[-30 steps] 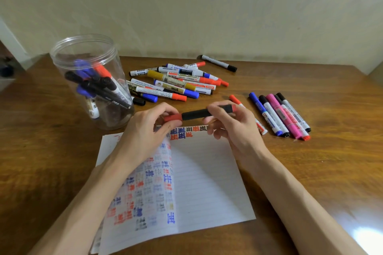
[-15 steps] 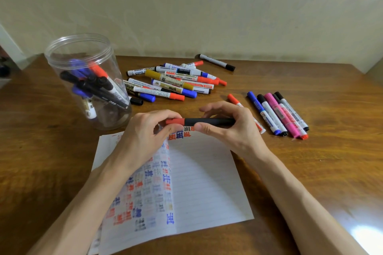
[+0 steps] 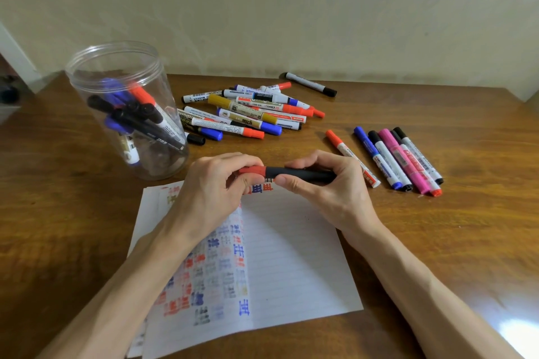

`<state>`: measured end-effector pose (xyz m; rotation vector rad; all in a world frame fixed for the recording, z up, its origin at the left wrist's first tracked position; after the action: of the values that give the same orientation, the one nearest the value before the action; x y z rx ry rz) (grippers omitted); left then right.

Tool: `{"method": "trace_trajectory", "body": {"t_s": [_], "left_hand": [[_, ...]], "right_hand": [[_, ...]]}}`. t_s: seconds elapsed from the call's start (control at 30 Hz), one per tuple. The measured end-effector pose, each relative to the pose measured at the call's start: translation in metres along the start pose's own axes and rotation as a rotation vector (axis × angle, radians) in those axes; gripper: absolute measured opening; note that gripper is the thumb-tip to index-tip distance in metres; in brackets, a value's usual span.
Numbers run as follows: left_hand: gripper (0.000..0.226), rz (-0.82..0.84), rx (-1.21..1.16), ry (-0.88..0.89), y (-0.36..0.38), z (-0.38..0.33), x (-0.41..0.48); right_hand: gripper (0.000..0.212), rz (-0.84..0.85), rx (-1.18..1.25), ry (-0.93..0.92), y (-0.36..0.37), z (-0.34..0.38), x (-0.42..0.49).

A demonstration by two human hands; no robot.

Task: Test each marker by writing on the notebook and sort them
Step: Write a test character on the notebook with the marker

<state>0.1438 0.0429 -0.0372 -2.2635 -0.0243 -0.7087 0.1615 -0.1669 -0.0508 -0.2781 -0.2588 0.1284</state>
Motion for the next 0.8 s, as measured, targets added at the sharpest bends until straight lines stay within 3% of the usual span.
{"method": "trace_trajectory", "body": {"t_s": [0.17, 0.33, 0.43, 0.57, 0.67, 0.73, 0.8], "left_hand": [[0.023, 0.013, 0.009, -0.012, -0.001, 0.0, 0.0], [0.013, 0.055, -0.279, -0.146, -0.01, -0.003, 0.011], [0.014, -0.034, -0.437, -0.169, -0.018, -0.008, 0.017], [0.02, -0.178, -0.612, -0.306, -0.023, -0.007, 0.015], [0.025, -0.303, -0.618, -0.333, -0.034, -0.004, 0.02], [0.025, -0.357, -0.584, -0.312, -0.042, -0.006, 0.024], [0.023, -0.395, -0.553, -0.269, -0.05, -0.011, 0.029]], "right_hand": [[0.021, 0.017, 0.015, 0.013, 0.001, 0.0, 0.0], [0.028, 0.036, 0.115, 0.047, -0.001, 0.007, 0.007], [0.041, 0.029, 0.165, 0.066, 0.004, 0.011, 0.01], [0.075, -0.021, 0.202, 0.157, 0.009, 0.005, 0.01], [0.089, -0.012, 0.188, 0.273, 0.013, -0.001, 0.009], [0.086, 0.01, 0.186, 0.303, 0.019, -0.002, 0.008], [0.061, 0.046, 0.145, 0.237, 0.024, 0.001, 0.007]]}}
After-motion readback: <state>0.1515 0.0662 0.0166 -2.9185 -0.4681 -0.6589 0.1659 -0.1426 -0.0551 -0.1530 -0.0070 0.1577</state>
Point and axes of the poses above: each hand's wrist, its own x-axis towards the middle knuckle, its own y-axis out of the palm, z = x × y, the point moved 3 cm from there along x, towards the middle knuckle, and after that the axes turned 1 degree about -z, right-handed, at the moved point
